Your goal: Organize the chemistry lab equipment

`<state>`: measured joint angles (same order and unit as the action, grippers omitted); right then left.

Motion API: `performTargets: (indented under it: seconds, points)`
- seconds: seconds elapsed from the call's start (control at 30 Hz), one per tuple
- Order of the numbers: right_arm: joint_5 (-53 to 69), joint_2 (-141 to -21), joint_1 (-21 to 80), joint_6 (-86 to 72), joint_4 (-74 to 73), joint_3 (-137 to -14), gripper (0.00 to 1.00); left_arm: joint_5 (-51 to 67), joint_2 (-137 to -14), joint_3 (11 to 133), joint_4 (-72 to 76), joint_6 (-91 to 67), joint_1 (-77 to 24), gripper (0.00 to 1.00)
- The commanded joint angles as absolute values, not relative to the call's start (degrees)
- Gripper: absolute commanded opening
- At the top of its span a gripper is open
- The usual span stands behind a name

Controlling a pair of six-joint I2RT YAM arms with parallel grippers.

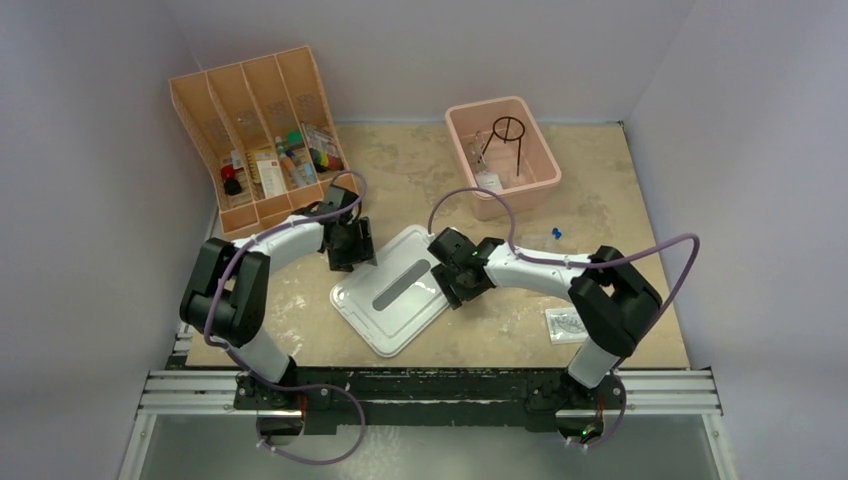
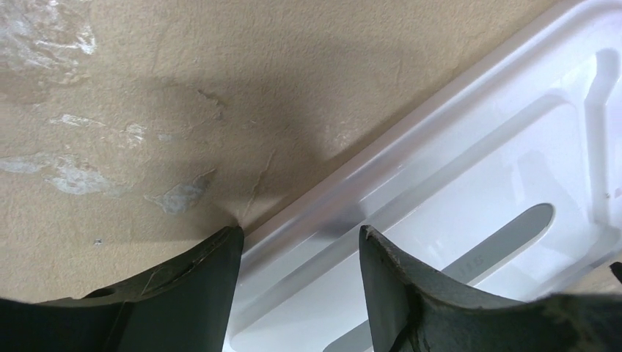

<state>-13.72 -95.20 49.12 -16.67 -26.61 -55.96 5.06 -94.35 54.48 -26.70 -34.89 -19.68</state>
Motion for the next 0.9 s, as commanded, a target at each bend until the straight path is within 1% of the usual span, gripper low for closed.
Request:
performTargets:
  seconds: [0.0,0.07,0.17,0.27,0.4,0.53,0.67,0.77,0.87]
  points:
    - [-21.8,-98.1,49.1,-18.1,-24.4,-60.3,0.7,3.9,-92.7,54.4,-29.1,-34.9,-19.9,0.6]
    - [-22.2,-99.9,48.3,-18.4,-23.2,-62.5,0.69,3.7,-92.5,54.3,-29.3,-34.8,-19.9,0.6]
    - [-18.5,-101.7,44.3,-20.3,-21.1,-64.9,0.68,3.1,-92.1,54.1,-29.9,-34.8,-19.9,0.59]
    - [-13.1,-102.1,40.1,-21.8,-18.5,-65.6,0.67,2.4,-91.8,54.0,-30.5,-34.8,-19.9,0.54]
    - [-8.6,-102.1,39.2,-21.4,-16.9,-67.6,0.67,2.5,-92.1,54.3,-31.5,-33.4,-20.7,0.42]
    - [-3.9,-101.9,39.2,-22.6,-15.8,-68.6,0.67,-2.3,-94.2,55.5,-33.8,-31.7,-24.2,0.36]
    - [-2.4,-100.9,39.3,-23.5,-15.9,-68.3,0.67,-6.2,-97.3,56.6,-35.7,-30.9,-26.7,0.16]
    - [-2.5,-99.7,39.2,-24.1,-16.8,-68.4,0.67,-6.8,-97.3,57.6,-35.9,-30.5,-26.9,0.0]
    - [-2.2,-97.6,39.3,-24.9,-17.7,-68.1,0.67,-5.9,-96.2,59.1,-36.1,-29.4,-26.9,0.0]
